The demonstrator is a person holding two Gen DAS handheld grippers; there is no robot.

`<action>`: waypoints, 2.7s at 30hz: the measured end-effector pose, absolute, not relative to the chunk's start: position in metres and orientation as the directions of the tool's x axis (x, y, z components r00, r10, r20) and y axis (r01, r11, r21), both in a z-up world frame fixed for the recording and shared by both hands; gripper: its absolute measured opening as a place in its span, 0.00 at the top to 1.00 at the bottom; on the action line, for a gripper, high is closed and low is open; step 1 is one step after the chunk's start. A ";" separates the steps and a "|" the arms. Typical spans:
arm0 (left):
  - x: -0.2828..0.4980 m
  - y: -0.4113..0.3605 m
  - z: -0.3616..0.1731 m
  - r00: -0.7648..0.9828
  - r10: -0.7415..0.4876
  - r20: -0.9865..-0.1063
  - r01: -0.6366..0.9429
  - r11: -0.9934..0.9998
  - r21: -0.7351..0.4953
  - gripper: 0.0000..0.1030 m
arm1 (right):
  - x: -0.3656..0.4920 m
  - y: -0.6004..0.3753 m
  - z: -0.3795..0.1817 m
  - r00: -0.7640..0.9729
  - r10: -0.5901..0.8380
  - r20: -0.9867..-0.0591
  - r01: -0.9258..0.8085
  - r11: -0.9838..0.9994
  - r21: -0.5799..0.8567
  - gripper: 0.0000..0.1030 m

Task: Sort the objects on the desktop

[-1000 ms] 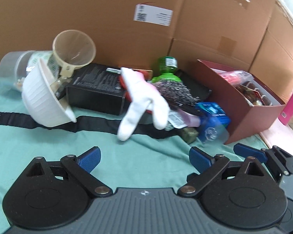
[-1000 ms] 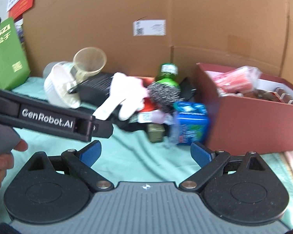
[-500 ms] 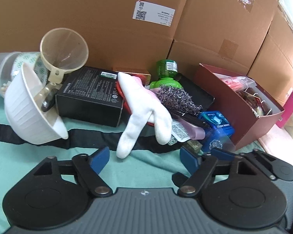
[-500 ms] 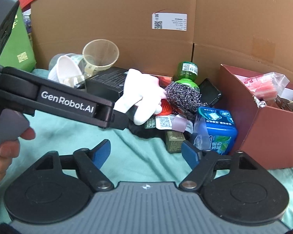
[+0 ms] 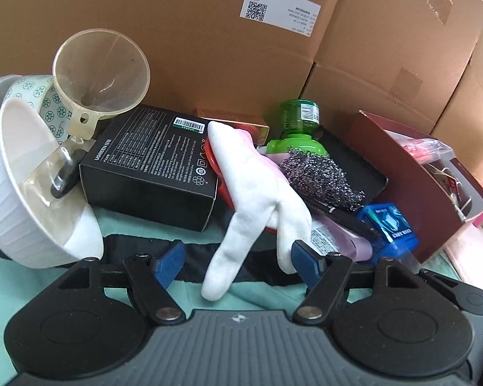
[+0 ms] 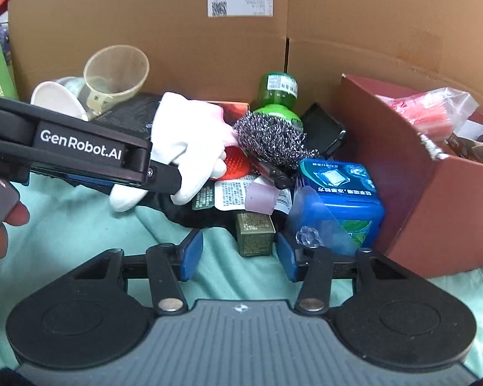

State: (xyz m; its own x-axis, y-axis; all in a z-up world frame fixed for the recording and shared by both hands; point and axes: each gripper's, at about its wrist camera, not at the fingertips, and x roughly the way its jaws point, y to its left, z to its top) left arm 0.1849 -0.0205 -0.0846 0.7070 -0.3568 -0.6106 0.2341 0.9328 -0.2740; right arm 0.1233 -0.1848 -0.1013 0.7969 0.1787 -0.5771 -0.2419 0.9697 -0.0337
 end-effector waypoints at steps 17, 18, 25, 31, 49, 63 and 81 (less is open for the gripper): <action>0.145 -0.016 -0.074 0.664 -0.431 -0.611 0.311 0.902 -0.298 1.00 | 0.097 -0.193 -0.083 0.800 0.187 -0.570 -0.251 0.967 -0.036 0.80; 0.135 -0.016 -0.073 0.657 -0.441 -0.612 0.328 0.898 -0.294 1.00 | 0.090 -0.192 -0.081 0.799 0.189 -0.571 -0.257 0.966 -0.040 0.80; 0.077 -0.010 -0.080 0.582 -0.501 -0.641 0.392 0.863 -0.319 1.00 | 0.040 -0.199 -0.072 0.767 0.238 -0.596 -0.315 0.949 -0.026 0.80; 0.070 -0.013 -0.081 0.618 -0.457 -0.640 0.367 0.887 -0.279 0.56 | 0.025 -0.200 -0.075 0.762 0.248 -0.598 -0.334 0.942 -0.035 0.78; 0.108 -0.022 -0.092 0.643 -0.407 -0.649 0.268 0.913 -0.308 0.65 | 0.040 -0.195 -0.087 0.762 0.238 -0.603 -0.323 0.946 -0.034 0.61; 0.099 -0.038 -0.076 0.640 -0.456 -0.619 0.334 0.890 -0.311 0.92 | 0.033 -0.201 -0.082 0.773 0.261 -0.579 -0.333 0.943 -0.020 0.79; 0.123 -0.131 0.056 0.655 -0.668 -0.354 0.586 0.744 -0.322 0.93 | 0.037 -0.286 0.005 0.948 0.078 -0.307 -0.100 0.993 -0.055 0.79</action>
State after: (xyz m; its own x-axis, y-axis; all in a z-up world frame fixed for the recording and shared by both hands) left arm 0.1229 -0.1306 0.0561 0.6545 -0.6683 -0.3535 0.5858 0.7439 -0.3216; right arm 0.0374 -0.2864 0.0051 0.9485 0.0784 -0.3070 -0.0999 0.9935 -0.0551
